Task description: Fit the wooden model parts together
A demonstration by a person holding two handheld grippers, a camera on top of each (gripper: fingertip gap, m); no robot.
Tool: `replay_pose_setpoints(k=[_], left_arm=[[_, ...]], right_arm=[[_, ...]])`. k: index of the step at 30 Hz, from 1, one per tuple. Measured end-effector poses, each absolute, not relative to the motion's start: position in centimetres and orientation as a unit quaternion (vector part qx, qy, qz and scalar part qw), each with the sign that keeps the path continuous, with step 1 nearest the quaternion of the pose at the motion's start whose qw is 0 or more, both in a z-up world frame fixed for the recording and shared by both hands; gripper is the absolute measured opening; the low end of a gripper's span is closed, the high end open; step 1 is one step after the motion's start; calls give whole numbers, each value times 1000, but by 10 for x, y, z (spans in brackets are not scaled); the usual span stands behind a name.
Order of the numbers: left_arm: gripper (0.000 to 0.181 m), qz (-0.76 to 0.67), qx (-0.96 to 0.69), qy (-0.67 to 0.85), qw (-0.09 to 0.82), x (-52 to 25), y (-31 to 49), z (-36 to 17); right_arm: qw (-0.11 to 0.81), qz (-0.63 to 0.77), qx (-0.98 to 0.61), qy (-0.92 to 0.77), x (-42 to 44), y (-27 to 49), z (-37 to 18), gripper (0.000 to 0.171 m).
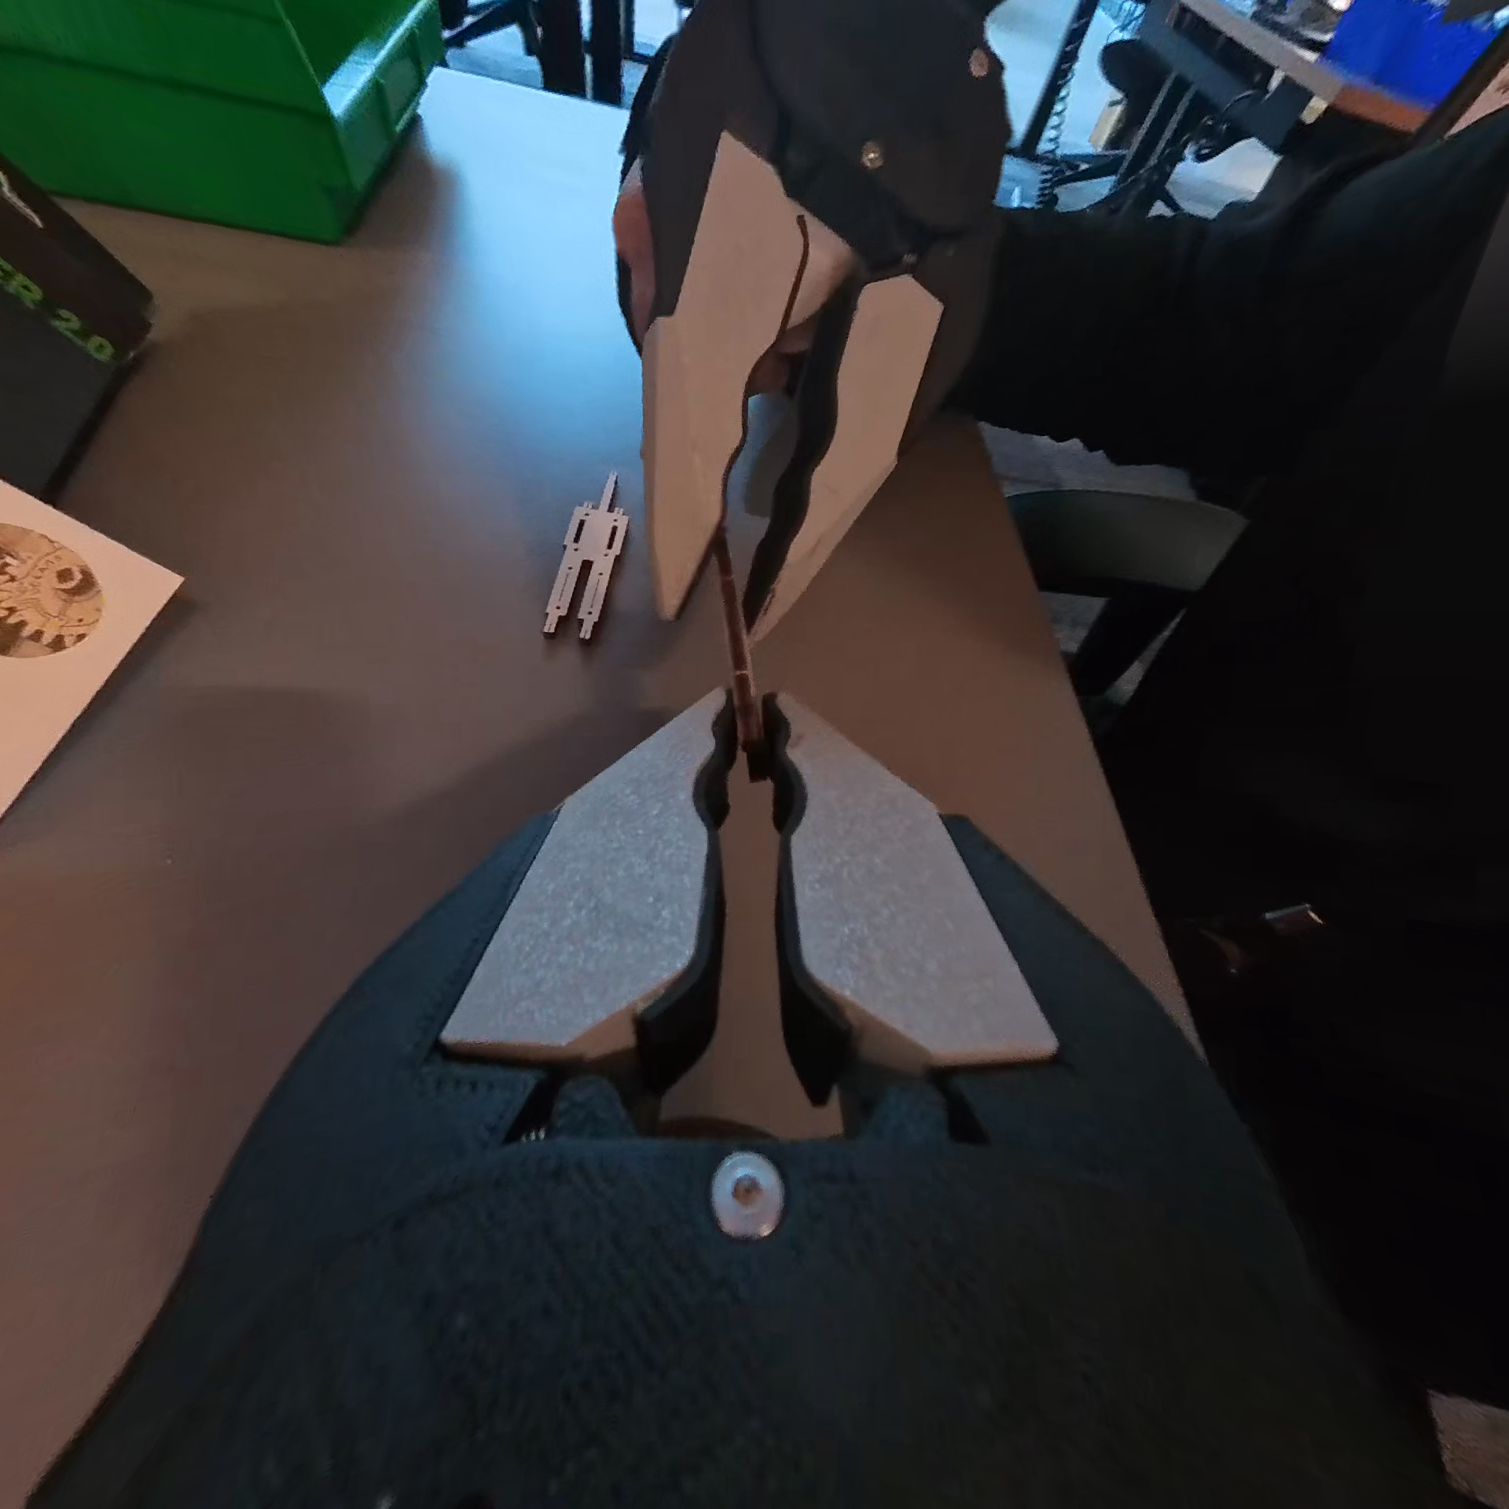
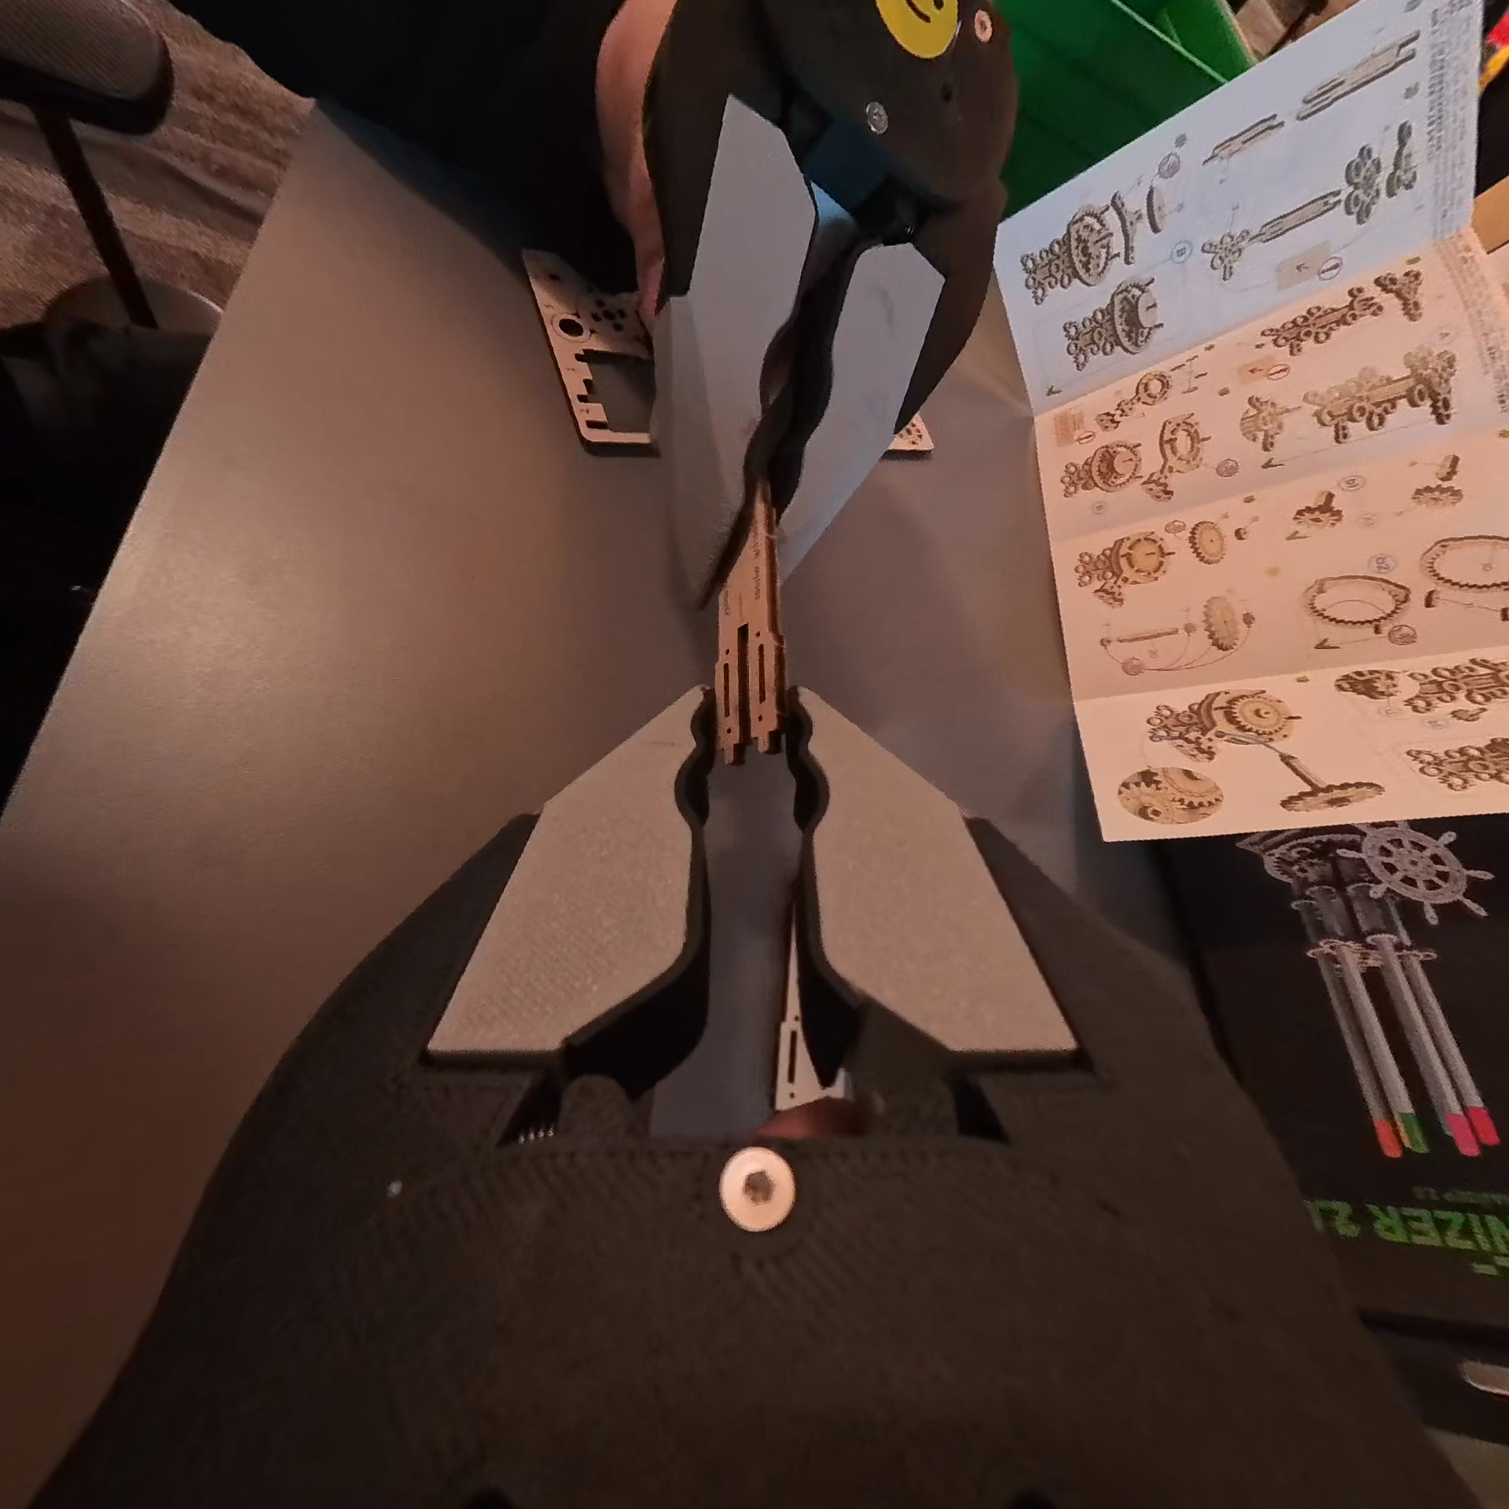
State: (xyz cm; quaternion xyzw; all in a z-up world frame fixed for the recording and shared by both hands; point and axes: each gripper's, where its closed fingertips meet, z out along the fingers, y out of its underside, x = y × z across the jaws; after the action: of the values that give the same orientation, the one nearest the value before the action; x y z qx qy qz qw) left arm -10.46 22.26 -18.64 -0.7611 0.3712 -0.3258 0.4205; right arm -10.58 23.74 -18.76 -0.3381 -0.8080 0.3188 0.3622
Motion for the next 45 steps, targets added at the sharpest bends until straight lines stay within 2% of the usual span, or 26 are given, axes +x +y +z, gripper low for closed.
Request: replay_pose_setpoints(k=[2,8,15,21,32,42,45], left_arm=[[1,-296,-764,377,431,-109,227,-189],[0,-236,-770,388,448,-124,235,-194],[1,-206,-777,397,444,-129,241,-201],[1,-206,-777,395,445,-131,242,-201],[1,-223,-791,369,434,-135,244,-202],[1,-226,-783,382,436,-127,242,-201],[1,-225,-779,390,437,-119,241,-200]], right_arm=[[338,319,-360,-809,-102,242,-194,11],[285,327,-482,-761,-64,307,-199,38],[233,310,-514,-765,-51,319,-225,38],[230,294,-504,-779,-56,317,-237,18],[240,360,-466,-772,-70,290,-208,17],[227,293,-485,-792,-71,297,-235,18],[243,322,-477,-781,-81,288,-220,33]])
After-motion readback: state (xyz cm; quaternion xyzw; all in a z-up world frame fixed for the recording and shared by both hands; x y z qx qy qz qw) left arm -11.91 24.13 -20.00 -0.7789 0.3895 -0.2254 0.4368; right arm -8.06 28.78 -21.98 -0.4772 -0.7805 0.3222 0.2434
